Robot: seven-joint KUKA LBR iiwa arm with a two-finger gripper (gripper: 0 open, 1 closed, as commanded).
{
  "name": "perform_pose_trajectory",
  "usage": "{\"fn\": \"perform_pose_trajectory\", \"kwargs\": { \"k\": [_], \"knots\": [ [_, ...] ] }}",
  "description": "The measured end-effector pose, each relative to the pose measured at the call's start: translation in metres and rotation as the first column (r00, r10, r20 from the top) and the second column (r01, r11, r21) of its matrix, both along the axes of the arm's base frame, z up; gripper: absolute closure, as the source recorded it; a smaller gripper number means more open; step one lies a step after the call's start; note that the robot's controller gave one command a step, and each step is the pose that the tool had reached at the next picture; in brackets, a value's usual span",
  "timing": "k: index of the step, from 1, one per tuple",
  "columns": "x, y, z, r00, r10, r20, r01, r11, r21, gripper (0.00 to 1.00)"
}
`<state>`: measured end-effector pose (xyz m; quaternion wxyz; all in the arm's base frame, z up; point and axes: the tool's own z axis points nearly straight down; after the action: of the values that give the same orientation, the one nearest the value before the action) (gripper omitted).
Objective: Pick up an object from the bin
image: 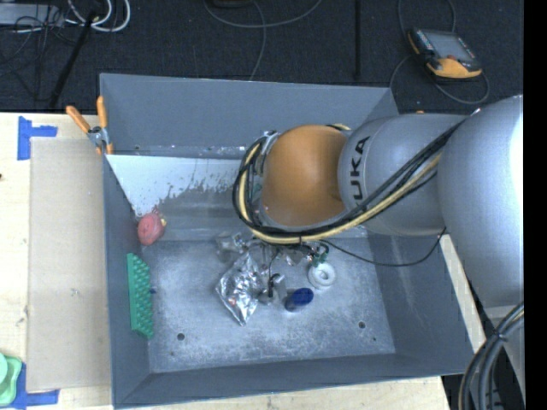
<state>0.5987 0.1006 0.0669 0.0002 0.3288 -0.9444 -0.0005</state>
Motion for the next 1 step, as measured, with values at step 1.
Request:
{"fn": "perform_pose_trajectory", "kwargs": {
  "k": [1],
  "knots": [
    [0.001,-0.0009,0.0048,1.0,-0.005,0.0,0.005,1.0,0.0,1.0]
  ]
}}
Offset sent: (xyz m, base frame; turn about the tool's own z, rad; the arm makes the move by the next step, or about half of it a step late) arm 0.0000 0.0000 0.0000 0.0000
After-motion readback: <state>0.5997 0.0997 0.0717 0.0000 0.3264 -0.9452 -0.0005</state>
